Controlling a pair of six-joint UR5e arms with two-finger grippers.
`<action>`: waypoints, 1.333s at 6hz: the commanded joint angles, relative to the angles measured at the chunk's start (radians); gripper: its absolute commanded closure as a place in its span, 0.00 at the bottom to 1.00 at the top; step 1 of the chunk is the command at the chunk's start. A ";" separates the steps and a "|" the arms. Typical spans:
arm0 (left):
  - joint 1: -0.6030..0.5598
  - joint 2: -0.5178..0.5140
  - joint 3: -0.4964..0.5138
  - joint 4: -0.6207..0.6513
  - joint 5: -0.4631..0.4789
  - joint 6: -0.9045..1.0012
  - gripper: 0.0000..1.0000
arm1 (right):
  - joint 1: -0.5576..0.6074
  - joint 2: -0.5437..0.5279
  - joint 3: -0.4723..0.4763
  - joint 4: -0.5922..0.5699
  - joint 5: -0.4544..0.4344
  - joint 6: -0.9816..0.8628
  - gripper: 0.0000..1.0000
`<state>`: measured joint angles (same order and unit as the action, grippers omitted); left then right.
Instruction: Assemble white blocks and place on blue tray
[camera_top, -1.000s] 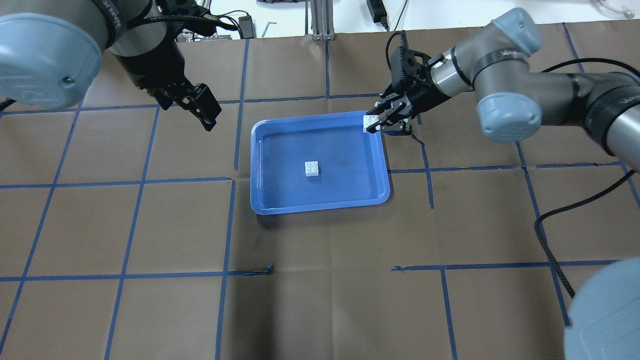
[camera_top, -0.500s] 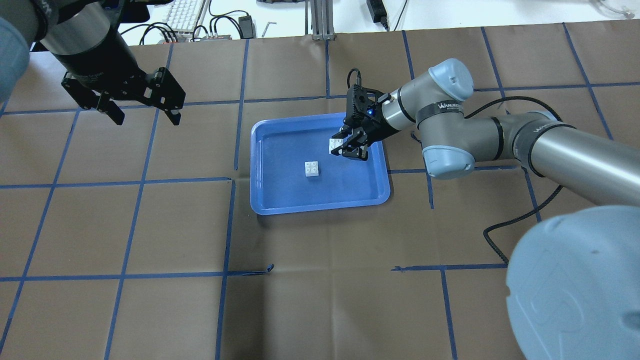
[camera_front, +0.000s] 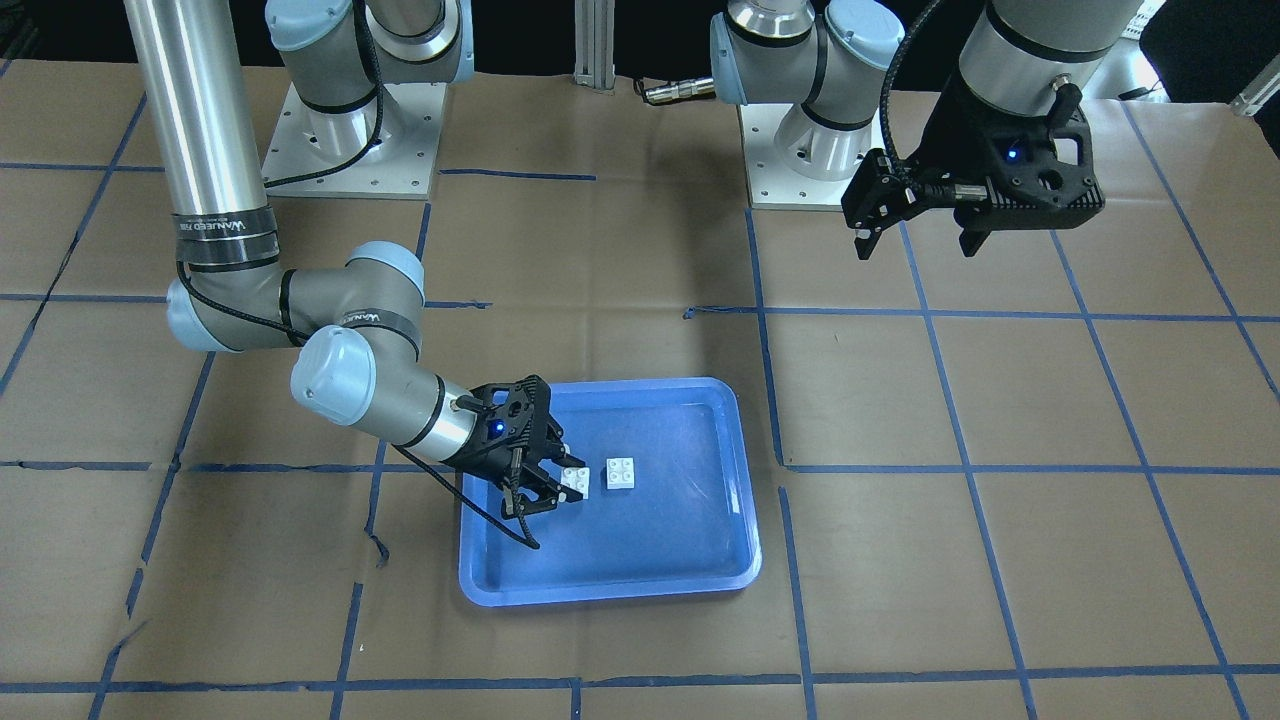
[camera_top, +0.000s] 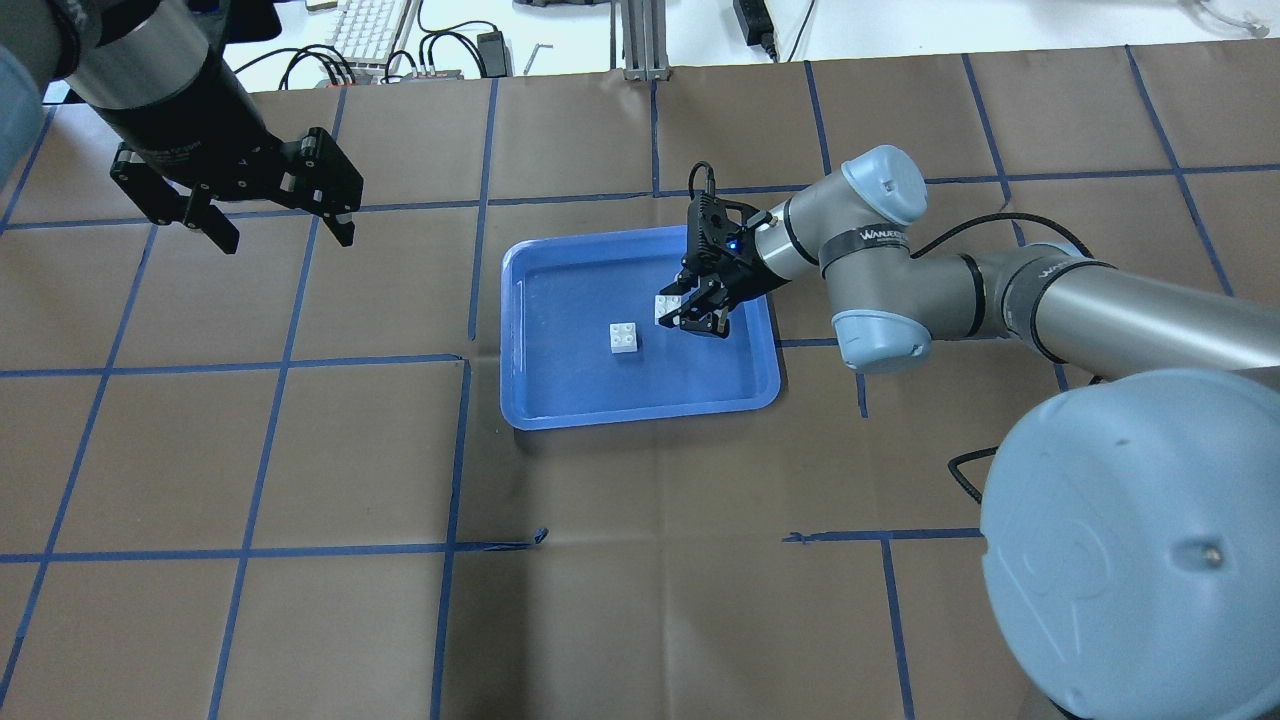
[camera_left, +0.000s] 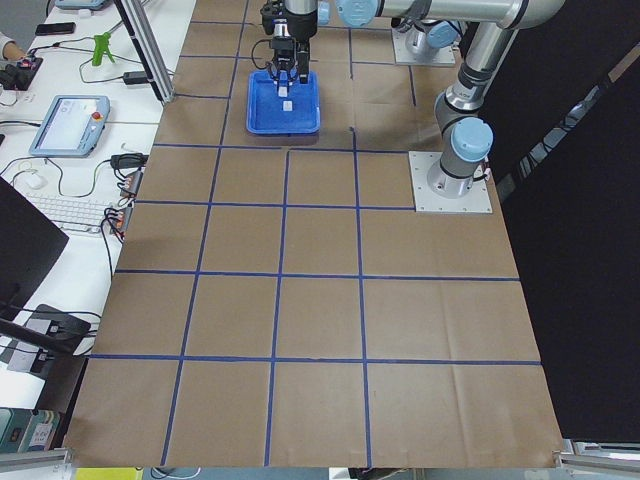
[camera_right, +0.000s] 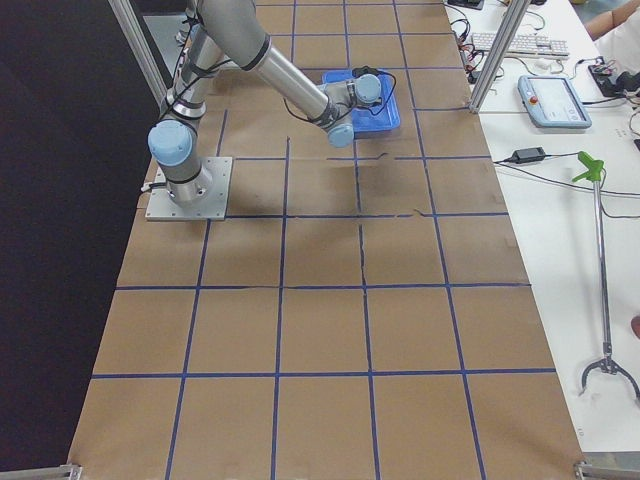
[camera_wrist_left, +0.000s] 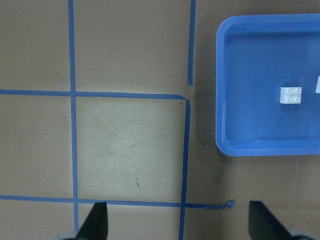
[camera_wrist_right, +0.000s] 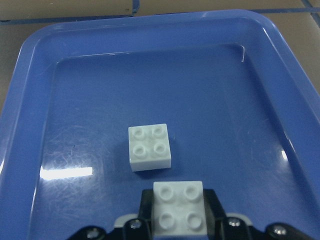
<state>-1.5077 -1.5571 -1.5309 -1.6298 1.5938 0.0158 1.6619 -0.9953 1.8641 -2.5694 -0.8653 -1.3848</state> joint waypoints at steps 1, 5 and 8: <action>0.000 0.000 -0.002 0.005 -0.002 -0.005 0.01 | 0.016 0.007 0.004 -0.002 0.000 0.001 0.71; 0.001 0.002 -0.002 0.004 -0.002 -0.004 0.01 | 0.041 0.024 0.009 -0.008 0.002 0.001 0.71; 0.001 0.000 0.000 0.010 -0.002 -0.004 0.01 | 0.045 0.029 0.007 -0.009 0.003 0.003 0.71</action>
